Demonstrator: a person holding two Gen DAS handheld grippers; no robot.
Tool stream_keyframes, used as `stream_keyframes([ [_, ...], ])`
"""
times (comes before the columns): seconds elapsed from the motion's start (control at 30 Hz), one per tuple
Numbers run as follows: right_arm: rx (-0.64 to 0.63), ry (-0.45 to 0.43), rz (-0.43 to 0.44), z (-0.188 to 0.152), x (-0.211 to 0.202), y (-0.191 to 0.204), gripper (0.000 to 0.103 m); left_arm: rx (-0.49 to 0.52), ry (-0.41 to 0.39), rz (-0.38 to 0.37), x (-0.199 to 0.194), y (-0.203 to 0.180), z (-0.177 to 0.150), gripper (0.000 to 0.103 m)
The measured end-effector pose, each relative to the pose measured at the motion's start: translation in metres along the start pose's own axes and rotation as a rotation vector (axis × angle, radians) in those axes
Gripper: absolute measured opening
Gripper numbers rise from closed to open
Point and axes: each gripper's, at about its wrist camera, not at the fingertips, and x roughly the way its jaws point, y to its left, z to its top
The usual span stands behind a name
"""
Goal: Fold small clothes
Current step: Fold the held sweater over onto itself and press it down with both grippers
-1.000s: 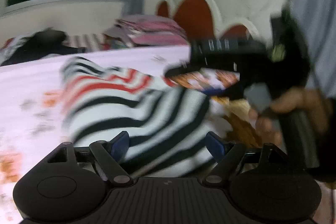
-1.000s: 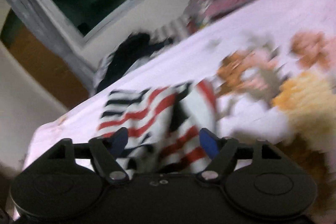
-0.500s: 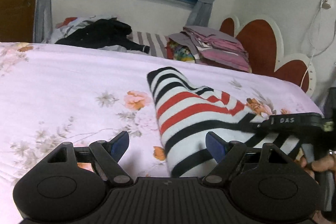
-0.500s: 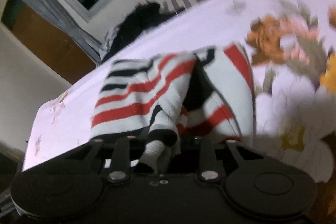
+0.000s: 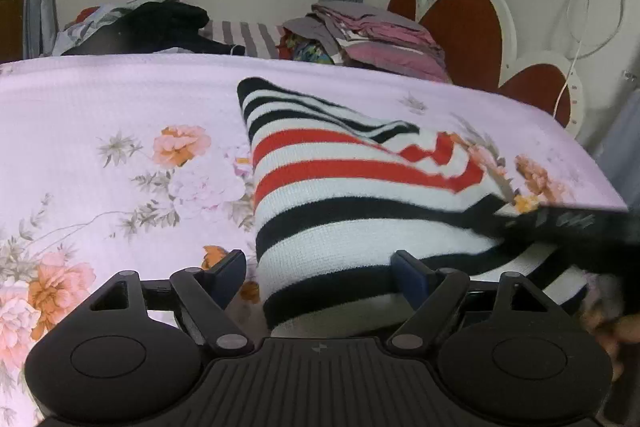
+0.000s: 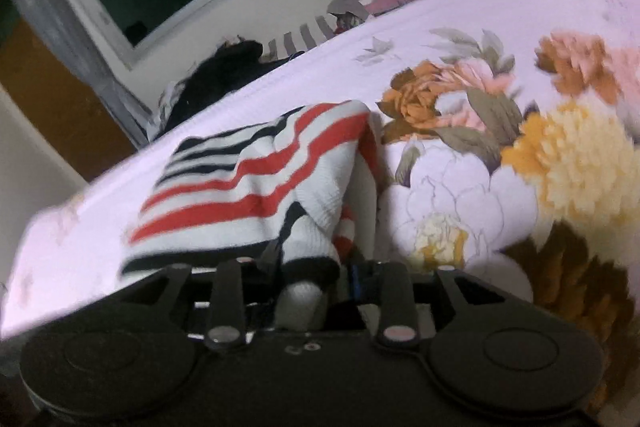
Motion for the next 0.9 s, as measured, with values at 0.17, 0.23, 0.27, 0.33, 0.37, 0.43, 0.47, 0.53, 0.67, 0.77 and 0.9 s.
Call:
stream_keyframes([
  [0.17,0.01,0.019,0.035,-0.008,-0.034,-0.011,0.042,0.012,0.009,-0.005,0.002,0.006,-0.001,0.083],
  [0.23,0.011,0.037,0.045,-0.016,-0.044,-0.015,0.042,0.015,0.012,-0.003,0.001,0.01,-0.001,0.084],
  [0.27,0.012,0.043,0.044,-0.021,-0.049,-0.017,0.042,0.014,0.015,-0.003,0.001,0.011,-0.002,0.085],
  [0.33,0.032,0.053,0.04,-0.03,-0.054,-0.021,0.042,0.02,0.016,-0.002,0.002,0.011,-0.004,0.085],
  [0.37,0.046,0.048,0.045,-0.033,-0.058,-0.022,0.041,0.027,0.015,0.001,0.002,0.012,-0.005,0.085],
  [0.43,0.079,0.04,0.06,-0.038,-0.06,-0.026,0.03,0.032,0.02,0.003,0.003,0.013,-0.007,0.085],
  [0.47,0.086,0.044,0.062,-0.042,-0.059,-0.026,0.023,0.027,0.025,0.001,0.004,0.014,-0.008,0.085],
  [0.53,0.102,0.055,0.069,-0.046,-0.053,-0.024,0.019,0.021,0.029,0.005,0.006,0.017,-0.009,0.085],
  [0.67,0.201,0.069,0.137,-0.052,-0.044,-0.034,0.017,0.061,0.031,0.009,0.006,0.021,-0.009,0.085],
  [0.77,0.227,0.085,0.127,-0.058,-0.037,-0.052,0.015,0.053,0.04,0.004,0.007,0.023,-0.013,0.085],
  [0.9,0.207,0.08,0.125,-0.057,-0.044,-0.048,0.019,0.062,0.044,0.015,0.005,0.023,-0.013,0.085],
])
